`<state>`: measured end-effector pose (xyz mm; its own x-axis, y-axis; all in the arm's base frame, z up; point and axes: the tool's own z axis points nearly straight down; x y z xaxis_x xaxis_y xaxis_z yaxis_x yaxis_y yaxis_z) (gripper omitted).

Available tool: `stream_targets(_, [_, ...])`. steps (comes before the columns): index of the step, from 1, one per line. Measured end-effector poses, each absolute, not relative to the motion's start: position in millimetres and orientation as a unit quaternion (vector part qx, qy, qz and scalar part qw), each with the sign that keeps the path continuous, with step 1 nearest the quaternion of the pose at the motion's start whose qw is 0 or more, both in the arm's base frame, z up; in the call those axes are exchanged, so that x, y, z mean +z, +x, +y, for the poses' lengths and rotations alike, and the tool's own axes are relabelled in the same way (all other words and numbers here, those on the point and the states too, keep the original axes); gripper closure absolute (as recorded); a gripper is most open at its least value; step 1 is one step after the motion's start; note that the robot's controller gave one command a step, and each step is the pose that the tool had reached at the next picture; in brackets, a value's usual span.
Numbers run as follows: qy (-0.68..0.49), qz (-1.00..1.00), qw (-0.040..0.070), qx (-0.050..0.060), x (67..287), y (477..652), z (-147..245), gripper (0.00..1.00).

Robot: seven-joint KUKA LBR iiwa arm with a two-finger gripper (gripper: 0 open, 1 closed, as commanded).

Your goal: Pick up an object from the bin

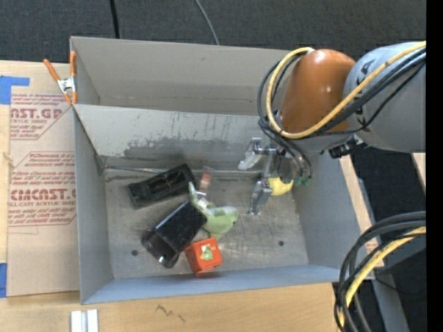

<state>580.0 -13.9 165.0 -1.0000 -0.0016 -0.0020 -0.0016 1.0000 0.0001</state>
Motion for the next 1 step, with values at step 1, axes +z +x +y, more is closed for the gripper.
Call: stream_targets(1, [-0.001, 1.0, 0.001, 0.0, 165.0, 580.0, -13.9, 0.0])
